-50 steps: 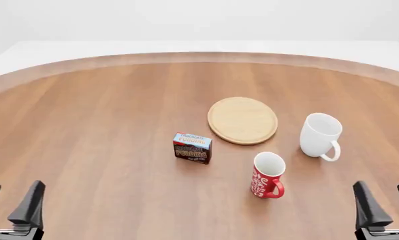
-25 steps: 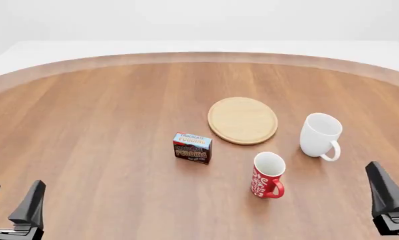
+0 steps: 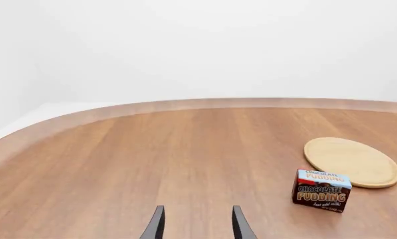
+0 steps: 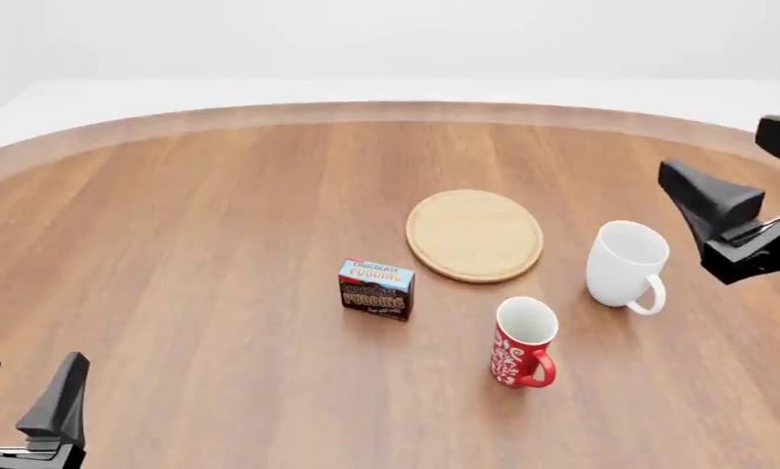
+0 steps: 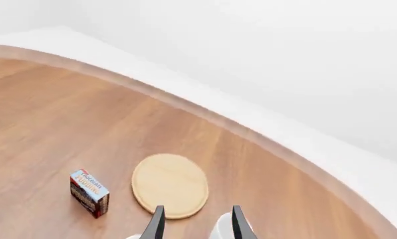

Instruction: Put the chocolate pudding to the left of the plate.

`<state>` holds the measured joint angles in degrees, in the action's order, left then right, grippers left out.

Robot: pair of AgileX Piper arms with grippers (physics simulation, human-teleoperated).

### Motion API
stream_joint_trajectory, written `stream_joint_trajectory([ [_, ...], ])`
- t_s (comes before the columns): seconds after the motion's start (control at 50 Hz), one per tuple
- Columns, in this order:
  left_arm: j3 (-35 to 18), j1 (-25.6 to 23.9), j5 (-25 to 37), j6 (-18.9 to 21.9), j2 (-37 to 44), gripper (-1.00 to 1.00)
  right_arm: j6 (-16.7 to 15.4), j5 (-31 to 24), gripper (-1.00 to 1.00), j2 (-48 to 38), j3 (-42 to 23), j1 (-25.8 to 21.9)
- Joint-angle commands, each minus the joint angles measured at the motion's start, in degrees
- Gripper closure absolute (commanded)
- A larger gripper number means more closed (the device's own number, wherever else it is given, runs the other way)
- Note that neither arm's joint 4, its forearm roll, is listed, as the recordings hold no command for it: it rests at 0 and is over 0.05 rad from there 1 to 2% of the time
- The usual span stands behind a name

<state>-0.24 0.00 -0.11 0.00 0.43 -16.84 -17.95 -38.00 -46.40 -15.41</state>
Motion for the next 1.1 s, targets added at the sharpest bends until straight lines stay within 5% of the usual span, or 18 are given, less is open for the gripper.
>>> stream_joint_trajectory([
  [0.02, 0.0, 0.0, 0.0, 0.0, 0.0, -1.0, -5.4, -3.6, -1.0, -18.8, -13.9, -4.4],
  [0.46, 0.0, 0.0, 0.0, 0.0, 0.0, -1.0, -12.5, -11.4, -1.0, -39.1, -28.5, -8.8],
  [1.1, 0.0, 0.0, 0.0, 0.0, 0.0, -1.0, -10.5, -15.1, -1.0, -51.5, -33.1, -14.7],
])
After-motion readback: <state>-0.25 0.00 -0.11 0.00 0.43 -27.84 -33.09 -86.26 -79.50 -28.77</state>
